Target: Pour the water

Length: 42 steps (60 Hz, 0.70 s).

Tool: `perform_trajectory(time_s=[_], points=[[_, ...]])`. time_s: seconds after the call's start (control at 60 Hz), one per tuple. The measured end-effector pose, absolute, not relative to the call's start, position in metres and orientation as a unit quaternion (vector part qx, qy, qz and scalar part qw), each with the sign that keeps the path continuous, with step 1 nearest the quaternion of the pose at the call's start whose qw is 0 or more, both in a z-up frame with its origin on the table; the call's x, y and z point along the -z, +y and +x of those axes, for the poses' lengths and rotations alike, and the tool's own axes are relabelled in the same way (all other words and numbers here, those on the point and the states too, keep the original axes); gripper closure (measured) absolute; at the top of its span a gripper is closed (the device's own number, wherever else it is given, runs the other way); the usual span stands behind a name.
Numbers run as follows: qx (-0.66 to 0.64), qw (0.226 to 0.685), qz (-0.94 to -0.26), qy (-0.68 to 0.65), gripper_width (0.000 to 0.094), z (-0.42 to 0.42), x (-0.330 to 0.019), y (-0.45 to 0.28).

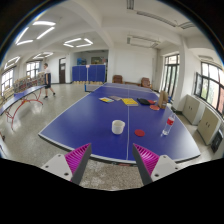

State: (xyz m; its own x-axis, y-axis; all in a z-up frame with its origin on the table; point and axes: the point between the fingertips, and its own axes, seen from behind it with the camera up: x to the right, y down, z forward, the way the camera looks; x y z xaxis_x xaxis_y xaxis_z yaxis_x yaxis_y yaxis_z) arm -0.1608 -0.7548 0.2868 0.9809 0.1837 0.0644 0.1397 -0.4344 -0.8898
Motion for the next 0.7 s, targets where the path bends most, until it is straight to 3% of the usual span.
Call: perform_trajectory(time_s=[0.117,0.367,0.533,0.7], points=[[-0.018,0.513,-0.854,-0.079,0.009,-0.144,-0.277,-0.754],[0.014,0.494,-0.868,-0.045,0.0092,-0.001,-0.185,-0.687],[0.038,0.494,-0.869,-0.023,0.0091,0.112,-0.117,-0.59],[0.051,0.523,-0.851,-0.006,0.0093,0.217,-0.101,-0.47]])
